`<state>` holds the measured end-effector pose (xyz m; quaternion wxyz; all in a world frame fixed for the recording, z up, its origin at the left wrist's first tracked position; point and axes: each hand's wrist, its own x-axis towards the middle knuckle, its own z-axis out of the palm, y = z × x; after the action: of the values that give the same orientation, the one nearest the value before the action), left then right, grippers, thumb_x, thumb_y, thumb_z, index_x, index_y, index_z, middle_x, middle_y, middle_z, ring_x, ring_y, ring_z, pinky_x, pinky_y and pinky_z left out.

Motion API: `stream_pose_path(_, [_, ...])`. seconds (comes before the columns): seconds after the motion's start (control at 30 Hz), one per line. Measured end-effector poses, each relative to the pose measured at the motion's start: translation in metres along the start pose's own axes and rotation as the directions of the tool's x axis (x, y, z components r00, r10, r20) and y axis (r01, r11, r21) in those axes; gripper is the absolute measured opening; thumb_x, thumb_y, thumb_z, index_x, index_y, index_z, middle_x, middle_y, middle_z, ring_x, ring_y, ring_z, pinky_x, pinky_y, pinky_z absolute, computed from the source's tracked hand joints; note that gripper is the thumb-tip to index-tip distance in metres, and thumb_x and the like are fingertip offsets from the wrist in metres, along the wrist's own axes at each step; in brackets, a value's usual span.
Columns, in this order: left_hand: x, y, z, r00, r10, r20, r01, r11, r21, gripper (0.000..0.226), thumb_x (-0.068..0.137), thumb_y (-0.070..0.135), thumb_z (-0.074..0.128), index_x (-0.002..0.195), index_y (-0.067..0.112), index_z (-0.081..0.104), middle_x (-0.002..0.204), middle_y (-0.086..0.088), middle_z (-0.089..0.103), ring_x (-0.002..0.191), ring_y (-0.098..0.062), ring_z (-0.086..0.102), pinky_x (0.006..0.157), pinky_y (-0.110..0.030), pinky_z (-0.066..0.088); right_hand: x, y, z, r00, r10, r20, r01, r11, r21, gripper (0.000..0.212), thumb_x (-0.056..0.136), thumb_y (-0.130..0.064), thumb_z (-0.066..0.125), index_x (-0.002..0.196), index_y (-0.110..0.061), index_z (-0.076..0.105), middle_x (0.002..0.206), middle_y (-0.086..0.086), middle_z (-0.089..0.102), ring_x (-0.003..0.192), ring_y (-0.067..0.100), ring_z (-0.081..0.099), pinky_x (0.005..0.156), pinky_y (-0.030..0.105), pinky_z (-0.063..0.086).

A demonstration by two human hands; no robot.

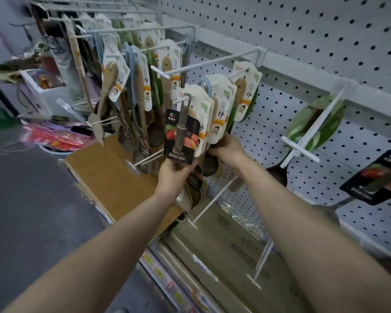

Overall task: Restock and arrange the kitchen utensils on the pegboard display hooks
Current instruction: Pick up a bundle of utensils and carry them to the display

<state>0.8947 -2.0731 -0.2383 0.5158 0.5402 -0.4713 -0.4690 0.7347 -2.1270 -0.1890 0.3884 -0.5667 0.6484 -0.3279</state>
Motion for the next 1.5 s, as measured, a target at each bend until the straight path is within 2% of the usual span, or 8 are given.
stream_pose_path(0.2, [0.002, 0.001, -0.009, 0.995, -0.049, 0.087, 0.049, 0.999, -0.003, 0.026, 0.088, 0.027, 0.069, 0.113, 0.024, 0.064, 0.111, 0.010, 0.068, 0.105, -0.003, 0.060, 0.088, -0.023, 0.045, -0.012, 0.013, -0.014, 0.995, 0.012, 0.096, -0.026, 0.990, 0.142, 0.032, 0.084, -0.002, 0.072, 0.110, -0.017, 0.060, 0.110, -0.002, 0.067, 0.107, 0.014, 0.061, 0.094, 0.026, 0.048])
stream_pose_path(0.33, [-0.001, 0.008, -0.012, 0.986, -0.058, 0.158, 0.061, 0.998, -0.011, 0.020, 0.090, 0.024, 0.066, 0.110, 0.025, 0.064, 0.108, 0.013, 0.066, 0.103, 0.002, 0.057, 0.085, -0.019, 0.044, -0.021, 0.013, -0.015, 0.989, -0.021, 0.149, -0.012, 0.976, 0.218, 0.043, 0.080, -0.002, 0.076, 0.120, -0.007, 0.061, 0.110, 0.003, 0.070, 0.098, 0.008, 0.066, 0.076, 0.010, 0.050])
stream_pose_path(0.43, [-0.004, 0.012, -0.013, 0.980, -0.072, 0.188, 0.076, 0.997, -0.014, 0.018, 0.091, 0.023, 0.064, 0.108, 0.023, 0.065, 0.104, 0.013, 0.067, 0.100, 0.000, 0.059, 0.079, -0.016, 0.044, -0.025, 0.009, -0.011, 0.985, -0.016, 0.174, -0.030, 0.966, 0.256, 0.048, 0.078, -0.003, 0.079, 0.121, -0.008, 0.061, 0.109, 0.000, 0.072, 0.097, 0.006, 0.068, 0.082, 0.015, 0.052])
stream_pose_path(0.67, [-0.011, 0.013, -0.017, 0.965, -0.091, 0.245, 0.094, 0.996, 0.003, 0.016, 0.090, 0.022, 0.066, 0.105, 0.023, 0.068, 0.107, 0.009, 0.069, 0.108, -0.005, 0.059, 0.095, -0.026, 0.041, -0.022, 0.002, 0.000, 0.969, 0.066, 0.238, -0.120, 0.967, 0.223, 0.051, 0.069, -0.014, 0.087, 0.116, -0.013, 0.066, 0.112, 0.002, 0.072, 0.106, 0.017, 0.066, 0.093, 0.028, 0.051])
stream_pose_path(0.83, [-0.015, 0.017, -0.025, 0.953, -0.090, 0.290, 0.096, 0.995, -0.007, 0.030, 0.082, 0.017, 0.074, 0.109, 0.026, 0.067, 0.106, 0.010, 0.072, 0.101, -0.001, 0.065, 0.088, -0.022, 0.048, -0.028, -0.013, 0.007, 0.973, 0.104, 0.204, -0.164, 0.938, 0.307, 0.042, 0.080, -0.004, 0.076, 0.119, -0.011, 0.060, 0.095, -0.007, 0.065, 0.082, -0.002, 0.055, 0.051, 0.002, 0.040])
stream_pose_path(1.1, [-0.016, 0.018, -0.031, 0.983, -0.075, 0.165, 0.079, 0.997, -0.017, 0.037, 0.079, 0.018, 0.077, 0.115, 0.022, 0.067, 0.112, 0.006, 0.070, 0.109, -0.014, 0.064, 0.092, -0.034, 0.050, -0.030, -0.012, 0.038, 0.984, 0.141, -0.106, -0.084, 0.902, 0.423, 0.062, 0.071, -0.013, 0.086, 0.124, -0.022, 0.054, 0.129, 0.003, 0.063, 0.115, 0.017, 0.058, 0.101, 0.037, 0.049])
stream_pose_path(1.33, [-0.011, 0.015, -0.026, 0.982, -0.110, 0.150, 0.112, 0.994, -0.005, 0.031, 0.081, 0.016, 0.076, 0.107, 0.030, 0.066, 0.107, 0.007, 0.071, 0.103, -0.011, 0.065, 0.090, -0.033, 0.051, -0.014, 0.003, 0.016, 0.970, 0.163, -0.181, -0.091, 0.931, 0.354, 0.107, 0.068, -0.022, 0.089, 0.152, -0.022, 0.023, 0.143, 0.006, 0.047, 0.130, 0.025, 0.047, 0.104, 0.033, 0.041])
stream_pose_path(1.5, [-0.006, 0.014, -0.020, 0.976, -0.117, 0.186, 0.120, 0.993, -0.006, 0.039, 0.081, 0.018, 0.075, 0.119, 0.023, 0.065, 0.111, 0.007, 0.071, 0.108, -0.011, 0.064, 0.095, -0.038, 0.050, -0.002, 0.007, 0.016, 0.973, 0.126, -0.192, -0.077, 0.966, 0.247, 0.095, 0.063, -0.026, 0.092, 0.140, -0.022, 0.037, 0.132, 0.001, 0.051, 0.114, 0.015, 0.050, 0.091, 0.028, 0.044])
